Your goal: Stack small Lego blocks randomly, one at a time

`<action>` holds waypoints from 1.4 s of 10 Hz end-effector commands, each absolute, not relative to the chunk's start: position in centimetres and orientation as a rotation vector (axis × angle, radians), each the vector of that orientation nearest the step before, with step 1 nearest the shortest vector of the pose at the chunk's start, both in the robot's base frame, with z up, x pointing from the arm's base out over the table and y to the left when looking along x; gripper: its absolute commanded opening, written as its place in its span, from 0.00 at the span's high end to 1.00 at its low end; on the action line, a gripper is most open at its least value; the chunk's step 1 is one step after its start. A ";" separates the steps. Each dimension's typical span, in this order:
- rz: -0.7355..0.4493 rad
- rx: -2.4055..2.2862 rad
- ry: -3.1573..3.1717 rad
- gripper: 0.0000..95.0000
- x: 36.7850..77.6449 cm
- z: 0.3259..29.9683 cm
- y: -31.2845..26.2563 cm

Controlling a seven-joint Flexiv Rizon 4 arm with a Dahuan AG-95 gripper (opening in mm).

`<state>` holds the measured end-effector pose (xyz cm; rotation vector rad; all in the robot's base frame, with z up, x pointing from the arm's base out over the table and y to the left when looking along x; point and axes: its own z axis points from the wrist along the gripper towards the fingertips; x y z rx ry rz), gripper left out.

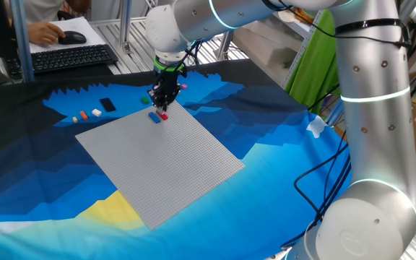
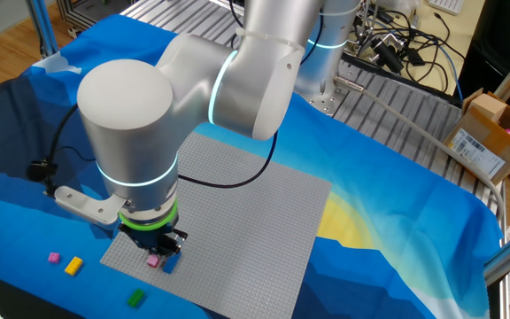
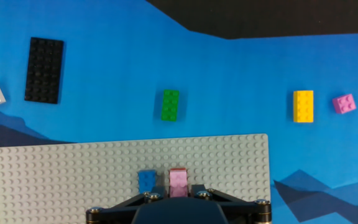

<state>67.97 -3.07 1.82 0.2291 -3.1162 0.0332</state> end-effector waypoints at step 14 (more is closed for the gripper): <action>0.015 0.205 -3.123 1.00 67.8 2.6 -3.2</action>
